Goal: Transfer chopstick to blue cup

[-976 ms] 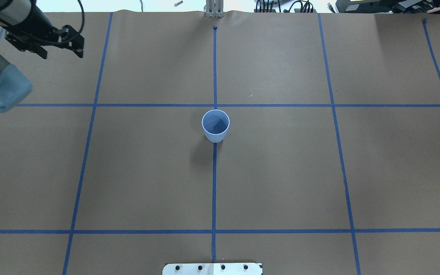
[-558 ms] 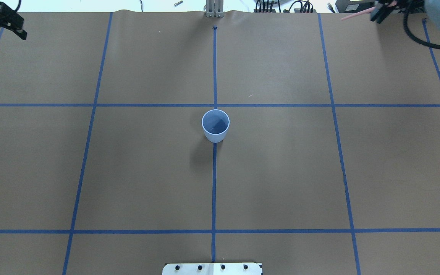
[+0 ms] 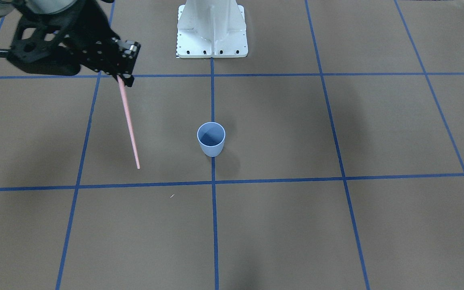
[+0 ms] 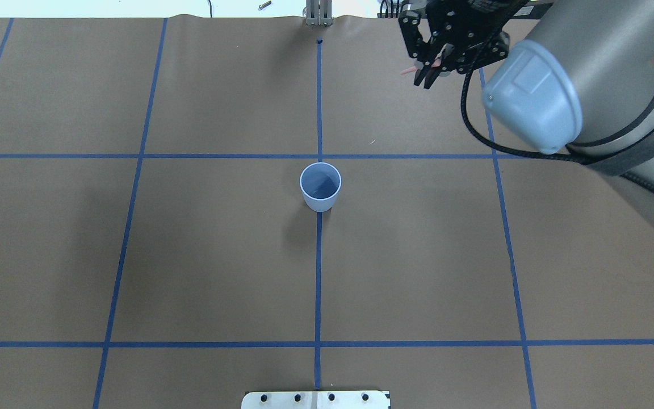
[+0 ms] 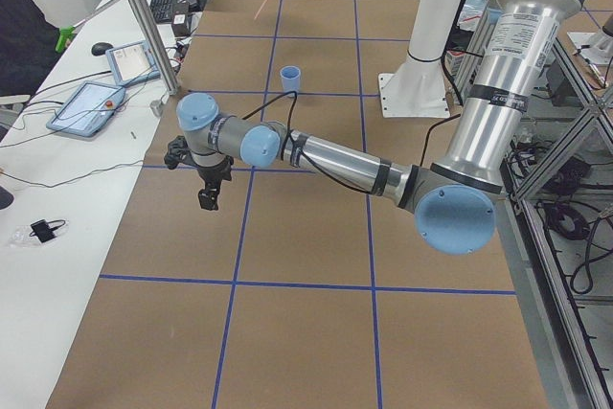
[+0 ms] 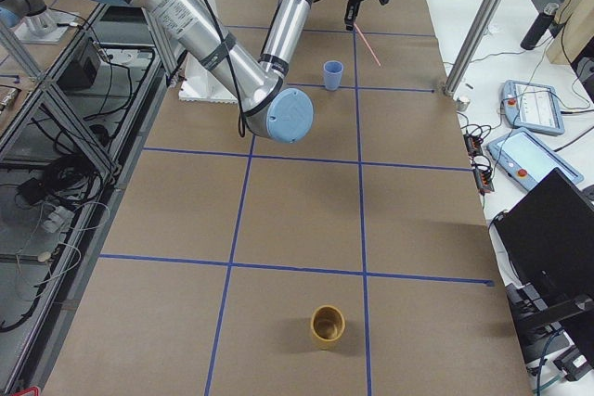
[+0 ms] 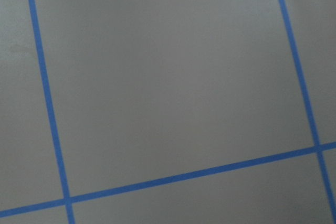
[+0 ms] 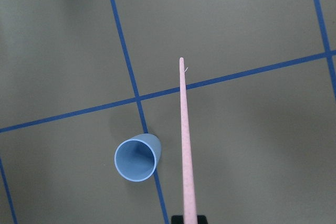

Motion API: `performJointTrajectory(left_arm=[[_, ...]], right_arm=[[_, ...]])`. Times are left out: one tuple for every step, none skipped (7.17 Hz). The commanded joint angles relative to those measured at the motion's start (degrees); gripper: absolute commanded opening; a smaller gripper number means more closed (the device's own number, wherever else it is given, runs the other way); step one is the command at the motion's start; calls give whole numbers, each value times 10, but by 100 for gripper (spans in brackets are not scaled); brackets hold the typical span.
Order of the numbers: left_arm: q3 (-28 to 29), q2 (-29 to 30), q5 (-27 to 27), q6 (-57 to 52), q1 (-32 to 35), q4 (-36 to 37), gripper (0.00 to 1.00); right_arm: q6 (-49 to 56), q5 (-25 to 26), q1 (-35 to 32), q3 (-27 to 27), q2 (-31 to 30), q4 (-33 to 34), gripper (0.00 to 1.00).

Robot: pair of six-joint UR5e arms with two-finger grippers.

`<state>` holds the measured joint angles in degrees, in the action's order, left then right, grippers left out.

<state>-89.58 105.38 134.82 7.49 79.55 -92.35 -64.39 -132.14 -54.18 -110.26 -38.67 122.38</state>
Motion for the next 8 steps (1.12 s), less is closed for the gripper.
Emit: performJointTrajectory(left_arm=[[20,-25,-1,-3,1,-17,98],[37,-25,-1,-4,1,-18,98],[41,-26,-1,-3,2,-27,98],[43,-26,-1,-3,2,-27,98],[49,-25,-1,-3,2,-28,98],[51,-25,-1,-3,2,-28,98],[53,-25,-1,-3,1,-27,98],[56,-23,-1,-3,1,-28,98]], right_arm=[[-54,59,88,15,52,-1,0],[-56,71,117,34,60,-21,0],[-64,72,130,59,61,-58,0],[-64,72,144,71,61,-64,0],[-64,72,156,74,56,-64,0],[-63,72,162,74,49,-64,0],[-62,71,164,73,45,-64,0],[-62,72,169,73,41,-64,0]])
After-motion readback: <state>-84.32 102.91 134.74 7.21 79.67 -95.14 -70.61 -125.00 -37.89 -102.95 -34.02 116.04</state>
